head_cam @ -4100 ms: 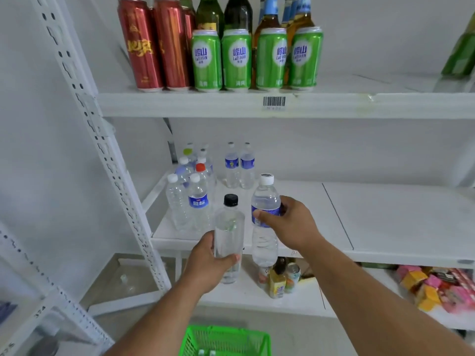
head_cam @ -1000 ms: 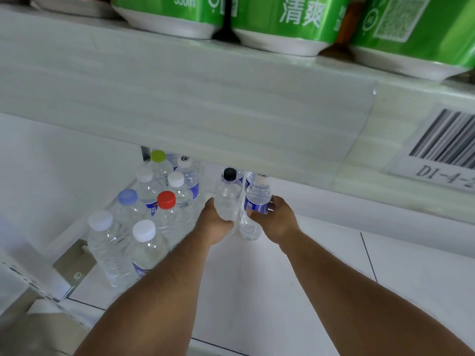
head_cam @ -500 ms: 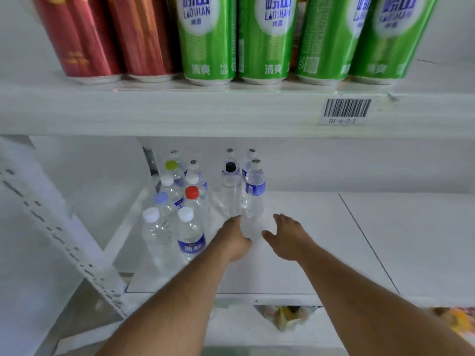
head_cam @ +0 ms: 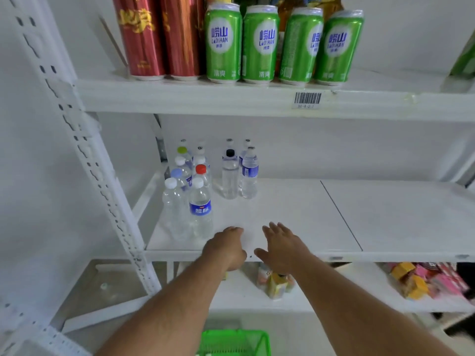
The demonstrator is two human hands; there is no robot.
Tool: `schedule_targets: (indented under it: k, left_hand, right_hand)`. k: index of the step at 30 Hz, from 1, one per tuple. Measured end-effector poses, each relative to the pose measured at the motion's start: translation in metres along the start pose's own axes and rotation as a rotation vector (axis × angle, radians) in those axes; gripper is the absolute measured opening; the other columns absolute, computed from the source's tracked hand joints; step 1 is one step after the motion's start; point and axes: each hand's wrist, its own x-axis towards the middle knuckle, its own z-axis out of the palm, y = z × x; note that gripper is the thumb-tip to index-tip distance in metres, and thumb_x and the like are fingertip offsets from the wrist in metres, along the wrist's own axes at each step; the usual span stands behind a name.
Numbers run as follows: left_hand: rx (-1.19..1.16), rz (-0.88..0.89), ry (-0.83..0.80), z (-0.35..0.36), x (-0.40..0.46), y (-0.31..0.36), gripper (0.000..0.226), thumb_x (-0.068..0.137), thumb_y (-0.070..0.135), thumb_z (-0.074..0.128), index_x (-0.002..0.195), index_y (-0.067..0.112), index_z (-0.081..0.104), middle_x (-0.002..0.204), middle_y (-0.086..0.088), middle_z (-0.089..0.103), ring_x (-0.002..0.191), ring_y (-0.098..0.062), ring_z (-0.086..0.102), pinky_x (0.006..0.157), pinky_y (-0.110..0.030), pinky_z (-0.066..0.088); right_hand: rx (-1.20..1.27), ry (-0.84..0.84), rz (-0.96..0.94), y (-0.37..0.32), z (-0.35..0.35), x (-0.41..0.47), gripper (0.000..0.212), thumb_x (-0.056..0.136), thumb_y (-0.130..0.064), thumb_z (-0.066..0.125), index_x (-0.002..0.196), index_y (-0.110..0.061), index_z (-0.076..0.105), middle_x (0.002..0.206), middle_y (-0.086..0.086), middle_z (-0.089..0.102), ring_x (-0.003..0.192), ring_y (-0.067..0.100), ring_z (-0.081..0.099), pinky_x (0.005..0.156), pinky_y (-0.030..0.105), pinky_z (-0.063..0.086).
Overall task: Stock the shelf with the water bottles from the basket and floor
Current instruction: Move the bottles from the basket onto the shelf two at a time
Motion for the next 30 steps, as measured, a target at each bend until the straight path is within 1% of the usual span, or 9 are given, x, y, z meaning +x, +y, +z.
schedule_targets:
  k: [3,7,9,11,13,15,19,24,30]
  left_hand:
    - [-0.031,-0.051,-0.023,0.018,-0.030,0.000,0.068,0.085,0.031,0.054,0.149,0.031,0.032,0.154,0.007,0.036,0.126,-0.025,0.054,0.103,-0.041,0.045]
    - [0.009,-0.088,-0.079,0.055,-0.068,-0.009,0.061,0.080,0.034,0.061,0.139,0.027,0.045,0.146,-0.002,0.047,0.124,-0.028,0.053,0.099,-0.038,0.047]
    - [-0.004,-0.146,-0.150,0.078,-0.089,-0.018,0.067,0.079,0.035,0.062,0.142,0.027,0.041,0.147,-0.003,0.046,0.123,-0.028,0.053,0.098,-0.038,0.048]
    - [0.001,-0.198,-0.206,0.101,-0.110,-0.027,0.076,0.079,0.037,0.063,0.148,0.028,0.035,0.152,-0.001,0.041,0.127,-0.026,0.052,0.101,-0.037,0.046]
    - [0.010,-0.233,-0.236,0.122,-0.130,-0.038,0.076,0.080,0.037,0.064,0.149,0.027,0.034,0.152,0.000,0.041,0.126,-0.025,0.053,0.100,-0.033,0.046]
    - [0.011,-0.267,-0.266,0.137,-0.146,-0.050,0.074,0.082,0.036,0.064,0.149,0.027,0.033,0.152,-0.001,0.042,0.126,-0.025,0.053,0.101,-0.033,0.046]
    - [-0.016,-0.320,-0.319,0.154,-0.167,-0.076,0.070,0.080,0.032,0.063,0.146,0.028,0.039,0.147,-0.002,0.049,0.128,-0.025,0.053,0.103,-0.037,0.046]
    - [-0.032,-0.370,-0.375,0.167,-0.181,-0.112,0.074,0.079,0.035,0.063,0.149,0.030,0.036,0.150,0.000,0.045,0.131,-0.023,0.050,0.106,-0.037,0.043]
    - [-0.039,-0.362,-0.447,0.169,-0.174,-0.177,0.073,0.083,0.036,0.062,0.149,0.022,0.033,0.152,-0.007,0.040,0.134,-0.026,0.046,0.109,-0.036,0.040]
  right_hand:
    - [0.020,-0.004,-0.047,0.001,0.016,-0.030,0.078,0.093,-0.058,0.044,0.154,-0.013,0.023,0.163,0.008,0.021,0.150,0.025,0.014,0.120,0.040,0.019]
    - [0.022,-0.050,-0.104,0.009,0.052,-0.076,0.079,0.092,-0.059,0.047,0.152,-0.011,0.028,0.161,0.011,0.026,0.149,0.027,0.020,0.120,0.041,0.022]
    - [0.040,-0.107,-0.106,0.016,0.076,-0.099,0.079,0.092,-0.059,0.047,0.151,-0.009,0.029,0.160,0.012,0.027,0.148,0.028,0.020,0.119,0.040,0.023]
    - [0.073,-0.186,-0.082,0.021,0.099,-0.119,0.079,0.093,-0.058,0.046,0.152,-0.010,0.026,0.161,0.011,0.024,0.149,0.028,0.018,0.118,0.043,0.026]
    - [0.089,-0.269,-0.064,0.022,0.118,-0.135,0.080,0.094,-0.058,0.045,0.154,-0.011,0.021,0.163,0.011,0.020,0.149,0.028,0.017,0.119,0.042,0.023]
    - [0.090,-0.323,-0.067,0.019,0.135,-0.146,0.082,0.094,-0.058,0.044,0.155,-0.010,0.019,0.163,0.012,0.018,0.149,0.028,0.017,0.120,0.041,0.021]
    - [0.092,-0.371,-0.074,0.008,0.159,-0.160,0.081,0.094,-0.058,0.045,0.154,-0.009,0.021,0.161,0.014,0.023,0.147,0.030,0.022,0.119,0.042,0.025]
    - [0.071,-0.435,-0.044,-0.016,0.184,-0.159,0.080,0.095,-0.056,0.046,0.154,-0.009,0.022,0.161,0.014,0.022,0.148,0.030,0.022,0.118,0.042,0.025]
    - [0.078,-0.521,0.021,-0.063,0.214,-0.141,0.079,0.096,-0.056,0.043,0.155,-0.009,0.020,0.163,0.013,0.020,0.148,0.029,0.022,0.119,0.041,0.024]
